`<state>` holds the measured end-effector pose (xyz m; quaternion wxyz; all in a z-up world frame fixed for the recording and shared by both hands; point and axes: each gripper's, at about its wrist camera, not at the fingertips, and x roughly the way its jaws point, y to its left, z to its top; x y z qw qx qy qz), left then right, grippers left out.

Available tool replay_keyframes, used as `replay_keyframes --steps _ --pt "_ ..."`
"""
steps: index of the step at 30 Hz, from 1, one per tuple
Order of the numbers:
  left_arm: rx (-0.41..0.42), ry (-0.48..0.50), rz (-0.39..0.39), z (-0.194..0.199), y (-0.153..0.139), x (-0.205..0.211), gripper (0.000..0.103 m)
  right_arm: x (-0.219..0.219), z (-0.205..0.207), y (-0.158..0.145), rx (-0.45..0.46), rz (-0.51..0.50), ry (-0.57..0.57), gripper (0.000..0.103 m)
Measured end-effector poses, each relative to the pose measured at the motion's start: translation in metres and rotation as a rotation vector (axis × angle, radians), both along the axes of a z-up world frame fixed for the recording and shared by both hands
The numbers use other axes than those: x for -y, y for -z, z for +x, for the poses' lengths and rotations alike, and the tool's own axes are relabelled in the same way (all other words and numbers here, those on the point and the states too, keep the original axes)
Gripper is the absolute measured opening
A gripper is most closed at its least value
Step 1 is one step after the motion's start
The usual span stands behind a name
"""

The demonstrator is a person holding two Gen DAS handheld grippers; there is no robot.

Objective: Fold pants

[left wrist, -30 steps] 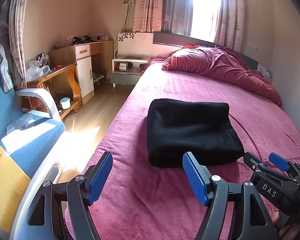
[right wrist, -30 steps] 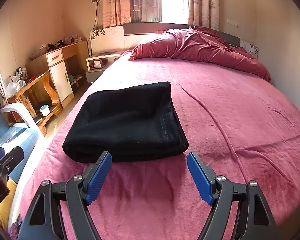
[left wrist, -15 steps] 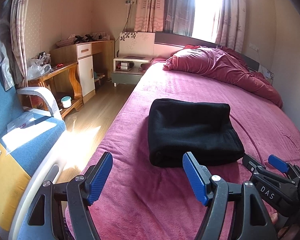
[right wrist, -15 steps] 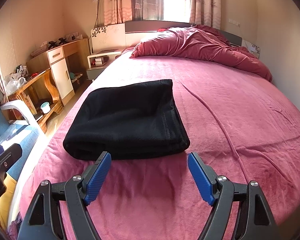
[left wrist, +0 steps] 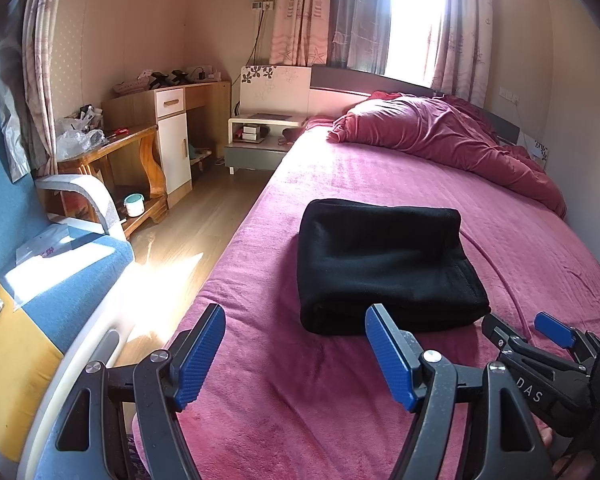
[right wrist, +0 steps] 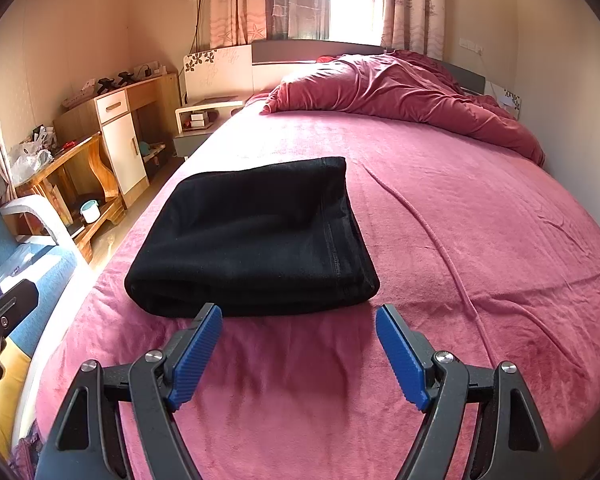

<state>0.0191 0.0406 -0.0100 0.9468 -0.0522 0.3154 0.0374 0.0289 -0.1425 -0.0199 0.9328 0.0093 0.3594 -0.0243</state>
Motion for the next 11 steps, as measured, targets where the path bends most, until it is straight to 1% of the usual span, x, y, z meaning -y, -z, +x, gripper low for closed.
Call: replay_keyframes --steps 5,8,11 --pt "-0.003 -0.001 -0.004 -0.001 0.0006 0.0 0.074 0.0006 -0.0002 0.0018 -0.001 -0.007 -0.004 0.08" --pt "0.014 0.004 0.007 -0.0027 -0.0008 0.0015 0.074 0.0026 0.0011 0.0044 -0.011 -0.005 -0.003 0.08" --pt "0.027 0.009 -0.003 -0.0023 -0.0008 0.0015 0.072 0.0087 0.0037 0.0103 -0.026 0.004 0.007 0.08"
